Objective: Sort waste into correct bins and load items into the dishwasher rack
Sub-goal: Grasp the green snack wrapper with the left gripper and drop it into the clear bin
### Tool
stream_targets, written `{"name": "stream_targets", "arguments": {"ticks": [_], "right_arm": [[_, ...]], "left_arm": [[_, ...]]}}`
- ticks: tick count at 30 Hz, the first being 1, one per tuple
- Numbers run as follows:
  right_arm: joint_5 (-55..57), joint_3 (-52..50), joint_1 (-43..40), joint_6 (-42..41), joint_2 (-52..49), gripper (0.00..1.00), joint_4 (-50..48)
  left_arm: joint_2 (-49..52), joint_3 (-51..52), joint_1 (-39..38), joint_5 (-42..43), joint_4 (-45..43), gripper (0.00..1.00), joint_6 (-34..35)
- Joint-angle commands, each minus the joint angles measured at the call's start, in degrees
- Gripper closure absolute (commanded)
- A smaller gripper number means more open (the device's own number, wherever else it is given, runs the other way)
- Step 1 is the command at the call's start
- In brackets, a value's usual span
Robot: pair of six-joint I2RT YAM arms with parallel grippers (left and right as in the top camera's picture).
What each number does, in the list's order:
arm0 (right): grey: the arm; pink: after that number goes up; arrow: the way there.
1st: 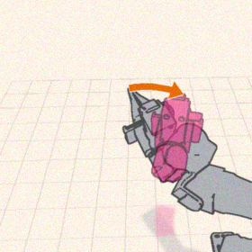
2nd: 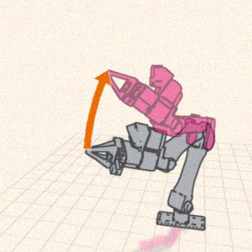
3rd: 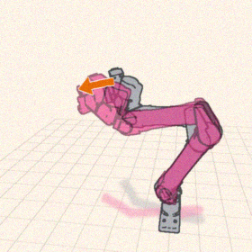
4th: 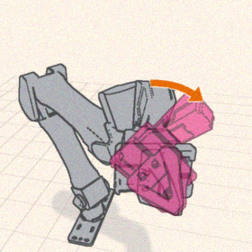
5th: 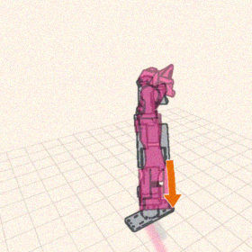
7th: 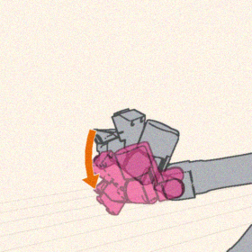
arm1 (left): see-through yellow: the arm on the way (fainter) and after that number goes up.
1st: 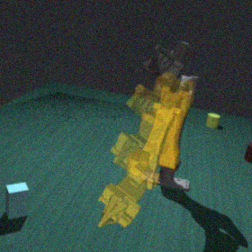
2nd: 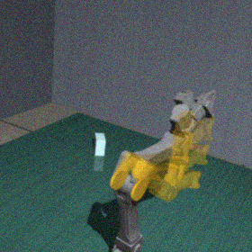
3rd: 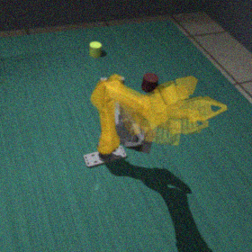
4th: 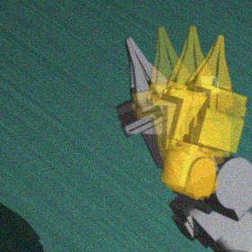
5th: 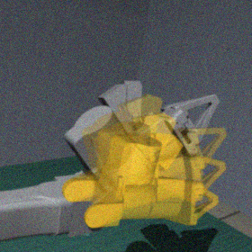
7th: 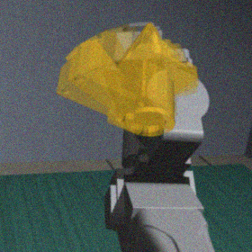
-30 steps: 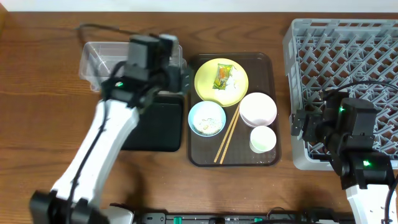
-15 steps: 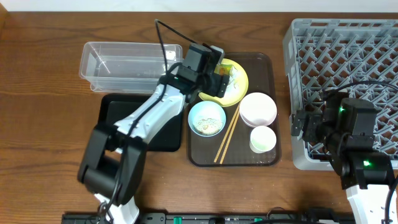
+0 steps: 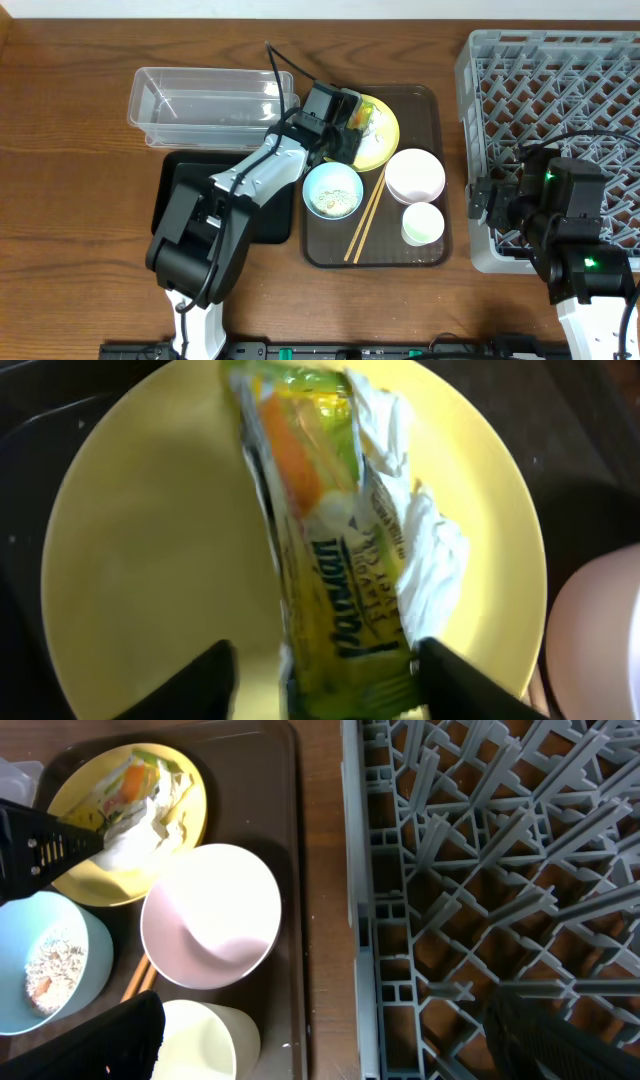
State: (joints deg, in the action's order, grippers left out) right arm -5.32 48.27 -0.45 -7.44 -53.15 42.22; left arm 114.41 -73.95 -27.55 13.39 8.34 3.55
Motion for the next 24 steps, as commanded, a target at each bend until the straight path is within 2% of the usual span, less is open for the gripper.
{"name": "stream_targets", "arguments": {"ticks": [1, 3, 6, 8, 15, 20, 24], "right_arm": [[0.55, 1.18, 0.48, 0.22, 0.2, 0.01, 0.02], [0.52, 1.18, 0.48, 0.22, 0.2, 0.01, 0.02], [0.52, 1.18, 0.48, 0.22, 0.2, 0.01, 0.04], [0.55, 1.18, 0.48, 0.22, 0.22, 0.01, 0.04], [0.55, 1.18, 0.48, 0.22, 0.22, 0.01, 0.17], [0.55, 1.18, 0.48, 0.22, 0.2, 0.01, 0.22], [0.55, 1.18, 0.48, 0.22, 0.2, 0.01, 0.2]], "left_arm": [[0.31, -0.42, -0.24, 1.22, -0.28, 0.55, 1.29], [0.31, -0.42, -0.31, 1.64, -0.04, 0.69, 1.51], [0.24, -0.42, -0.28, 3.23, -0.02, 0.82, 1.51], [-0.11, -0.44, -0.28, 3.34, 0.11, 0.94, 1.51], [-5.31, -0.44, 0.74, 2.05, 3.08, 0.94, 1.44], [-11.93, -0.44, 4.72, 2.01, 5.05, 0.94, 1.53], [-16.0, -0.44, 9.81, 0.31, 6.12, 0.94, 6.58]]}}
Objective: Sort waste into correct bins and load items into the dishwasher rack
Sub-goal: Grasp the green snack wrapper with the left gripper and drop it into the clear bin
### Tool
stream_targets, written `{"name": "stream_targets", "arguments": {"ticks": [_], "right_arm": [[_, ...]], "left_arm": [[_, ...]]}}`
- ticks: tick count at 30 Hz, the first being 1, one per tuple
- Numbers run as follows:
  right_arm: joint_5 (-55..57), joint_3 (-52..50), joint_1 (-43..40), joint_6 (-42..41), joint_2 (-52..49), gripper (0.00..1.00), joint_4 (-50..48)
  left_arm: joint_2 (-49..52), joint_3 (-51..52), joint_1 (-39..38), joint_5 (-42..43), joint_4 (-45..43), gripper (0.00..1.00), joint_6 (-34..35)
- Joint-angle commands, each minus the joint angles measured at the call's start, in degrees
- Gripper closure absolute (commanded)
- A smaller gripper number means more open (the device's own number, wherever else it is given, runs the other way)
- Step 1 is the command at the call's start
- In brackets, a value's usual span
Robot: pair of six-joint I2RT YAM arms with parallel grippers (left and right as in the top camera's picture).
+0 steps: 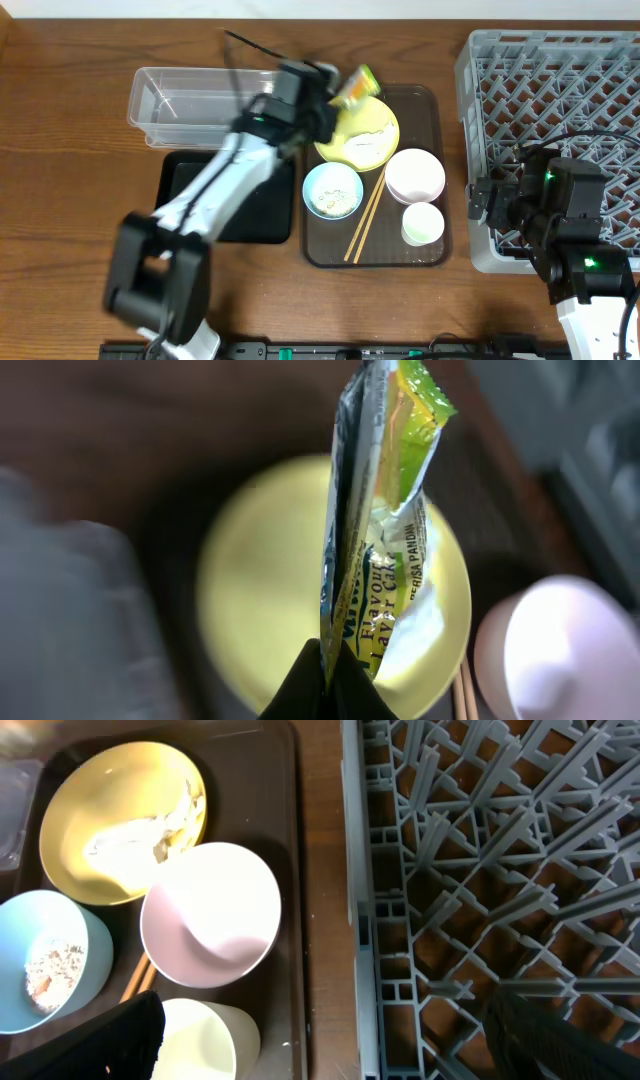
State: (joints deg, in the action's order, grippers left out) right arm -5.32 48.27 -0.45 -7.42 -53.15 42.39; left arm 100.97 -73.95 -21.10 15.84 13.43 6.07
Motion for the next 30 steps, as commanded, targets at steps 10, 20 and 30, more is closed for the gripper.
{"name": "stream_targets", "arguments": {"ticks": [10, 20, 30], "right_arm": [[0.55, 1.18, 0.48, 0.2, 0.2, 0.01, 0.04], [0.55, 1.18, 0.48, 0.2, 0.2, 0.01, 0.04], [0.55, 1.18, 0.48, 0.2, 0.2, 0.01, 0.07]], "left_arm": [[-2.56, -0.2, 13.27, -12.74, 8.79, 0.94, 28.39], [-2.21, -0.11, 14.29, -13.92, 8.85, 0.47, 28.06], [-2.21, -0.09, 10.8, -8.83, 9.49, 0.47, 17.38]]}}
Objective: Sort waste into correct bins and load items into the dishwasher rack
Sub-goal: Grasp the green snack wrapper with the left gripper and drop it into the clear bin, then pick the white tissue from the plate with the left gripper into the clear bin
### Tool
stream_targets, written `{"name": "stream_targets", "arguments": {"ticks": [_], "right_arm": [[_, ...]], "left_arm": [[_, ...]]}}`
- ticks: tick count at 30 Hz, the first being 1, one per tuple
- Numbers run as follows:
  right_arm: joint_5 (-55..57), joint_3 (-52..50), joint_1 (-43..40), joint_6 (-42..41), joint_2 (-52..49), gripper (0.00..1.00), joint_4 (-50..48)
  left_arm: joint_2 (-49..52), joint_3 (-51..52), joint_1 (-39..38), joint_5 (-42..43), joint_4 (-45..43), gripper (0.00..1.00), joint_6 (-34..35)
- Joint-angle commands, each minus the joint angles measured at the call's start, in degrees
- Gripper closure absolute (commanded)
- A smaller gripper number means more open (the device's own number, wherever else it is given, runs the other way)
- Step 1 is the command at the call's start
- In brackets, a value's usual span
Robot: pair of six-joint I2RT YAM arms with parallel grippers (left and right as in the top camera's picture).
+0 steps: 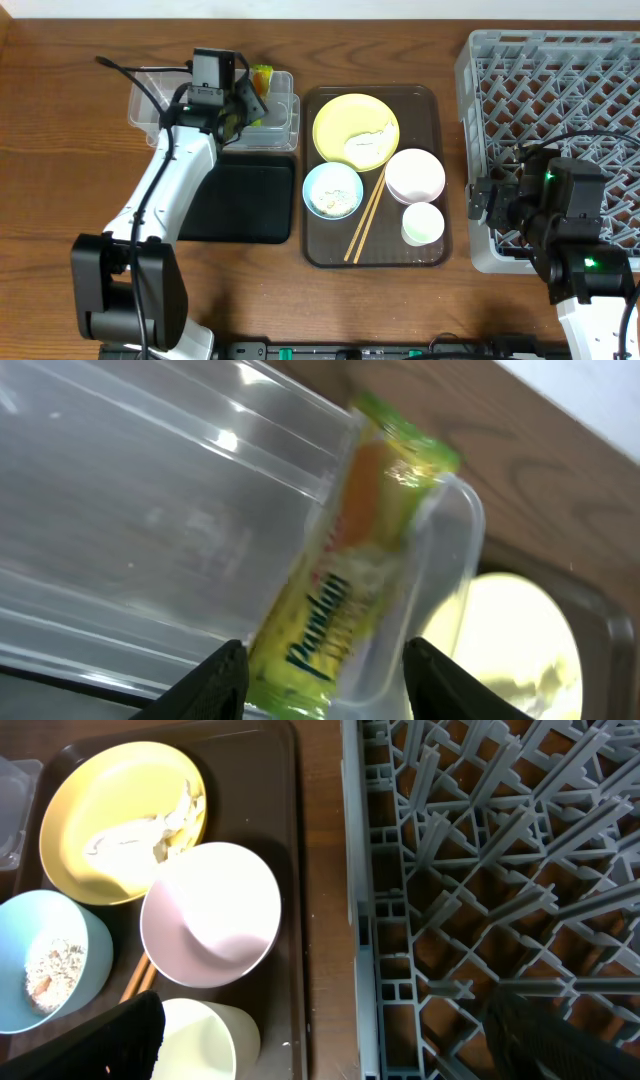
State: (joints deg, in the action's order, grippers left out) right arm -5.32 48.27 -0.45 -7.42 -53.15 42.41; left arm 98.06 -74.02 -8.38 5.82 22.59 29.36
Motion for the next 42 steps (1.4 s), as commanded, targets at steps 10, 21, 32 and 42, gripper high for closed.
{"name": "stream_targets", "arguments": {"ticks": [10, 21, 32, 42], "right_arm": [[0.55, 1.18, 0.48, 0.2, 0.2, 0.01, 0.28], [0.52, 1.18, 0.48, 0.2, 0.2, 0.01, 0.7], [0.57, 1.18, 0.48, 0.2, 0.2, 0.01, 0.7], [0.57, 1.16, 0.48, 0.2, 0.2, 0.01, 0.68]], "left_arm": [[0.9, -0.02, -3.78, -9.55, -2.67, 0.71, -11.19], [7.34, 0.02, -3.74, -9.57, -5.6, 0.73, -11.58], [4.35, 0.0, -3.17, -9.49, -8.41, 0.72, -11.78], [-1.88, 0.09, -6.34, 8.35, -4.37, 0.6, -12.22]]}}
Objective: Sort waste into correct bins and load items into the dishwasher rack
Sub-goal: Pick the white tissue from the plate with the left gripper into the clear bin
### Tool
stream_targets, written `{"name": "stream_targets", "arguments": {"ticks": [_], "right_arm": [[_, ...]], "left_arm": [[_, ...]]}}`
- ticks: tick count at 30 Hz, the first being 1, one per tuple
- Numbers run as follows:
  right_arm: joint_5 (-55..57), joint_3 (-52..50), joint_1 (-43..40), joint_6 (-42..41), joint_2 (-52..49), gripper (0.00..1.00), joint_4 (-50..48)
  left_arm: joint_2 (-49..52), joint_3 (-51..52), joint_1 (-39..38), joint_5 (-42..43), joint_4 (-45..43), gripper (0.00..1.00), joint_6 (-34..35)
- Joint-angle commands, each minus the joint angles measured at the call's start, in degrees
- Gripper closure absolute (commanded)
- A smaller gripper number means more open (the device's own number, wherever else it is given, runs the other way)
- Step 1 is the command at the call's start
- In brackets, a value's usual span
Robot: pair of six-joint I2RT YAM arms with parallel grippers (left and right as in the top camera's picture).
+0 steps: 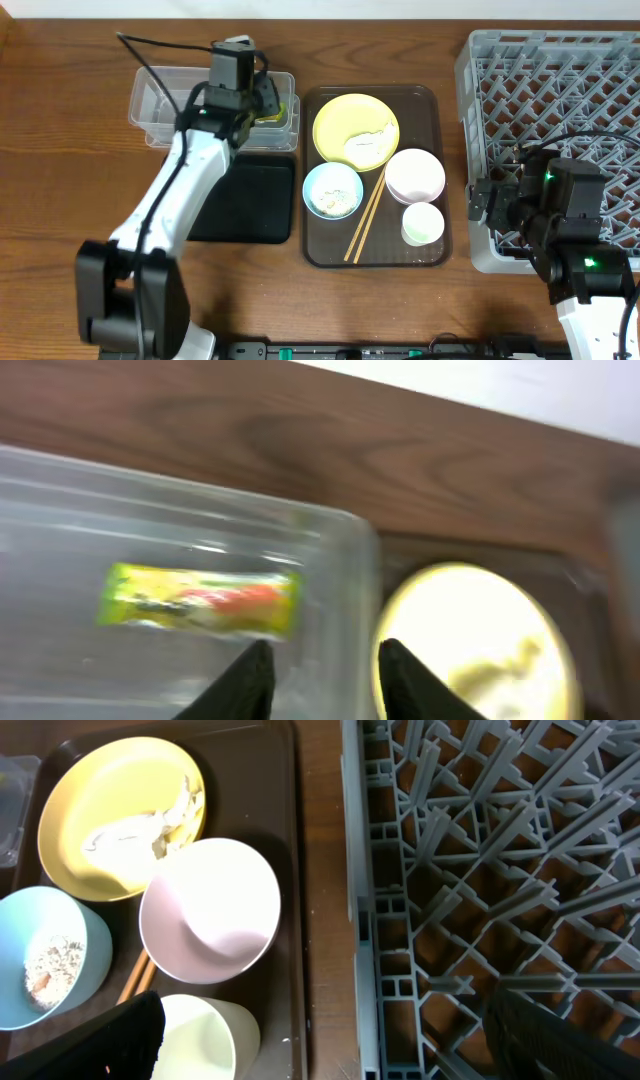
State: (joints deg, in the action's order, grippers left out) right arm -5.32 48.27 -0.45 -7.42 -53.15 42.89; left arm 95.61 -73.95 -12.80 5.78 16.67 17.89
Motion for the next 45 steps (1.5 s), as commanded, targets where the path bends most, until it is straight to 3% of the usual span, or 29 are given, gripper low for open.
{"name": "stream_targets", "arguments": {"ticks": [1, 7, 15, 29, 31, 33, 36, 38, 45], "right_arm": [[0.55, 1.16, 0.48, 0.2, 0.2, 0.01, 0.22], [0.55, 1.16, 0.48, 0.2, 0.2, 0.01, 0.22], [0.55, 1.16, 0.48, 0.2, 0.2, 0.01, 0.26], [0.52, 1.16, 0.48, 0.2, 0.2, 0.01, 0.46], [0.55, 1.16, 0.48, 0.2, 0.2, 0.01, 0.44], [0.55, 1.16, 0.48, 0.2, 0.2, 0.01, 0.44], [0.55, 1.16, 0.48, 0.2, 0.2, 0.01, 0.46], [0.55, 1.16, 0.48, 0.2, 0.2, 0.01, 0.46], [0.55, 1.16, 0.48, 0.22, 0.2, 0.01, 0.66]], "left_arm": [[1.01, 0.13, -2.97, 9.22, 2.49, 0.57, -1.9], [4.85, 0.68, -9.7, 9.22, 3.82, 0.45, -6.47], [12.17, 0.68, -16.15, 6.99, -0.17, 0.42, -8.24], [21.97, 0.68, -17.14, 7.02, -7.41, 0.4, -8.24], [21.99, 0.68, -17.14, 7.02, -7.41, 0.49, -8.22], [21.81, 0.57, -17.11, 7.04, -7.5, 0.69, -8.22], [21.0, 0.5, -16.83, 7.04, -7.56, 0.88, -8.22], [19.76, 0.48, -16.2, 7.04, -7.54, 0.94, -8.22], [11.26, 0.48, -10.49, 7.02, -5.86, 0.94, -7.74]]}}
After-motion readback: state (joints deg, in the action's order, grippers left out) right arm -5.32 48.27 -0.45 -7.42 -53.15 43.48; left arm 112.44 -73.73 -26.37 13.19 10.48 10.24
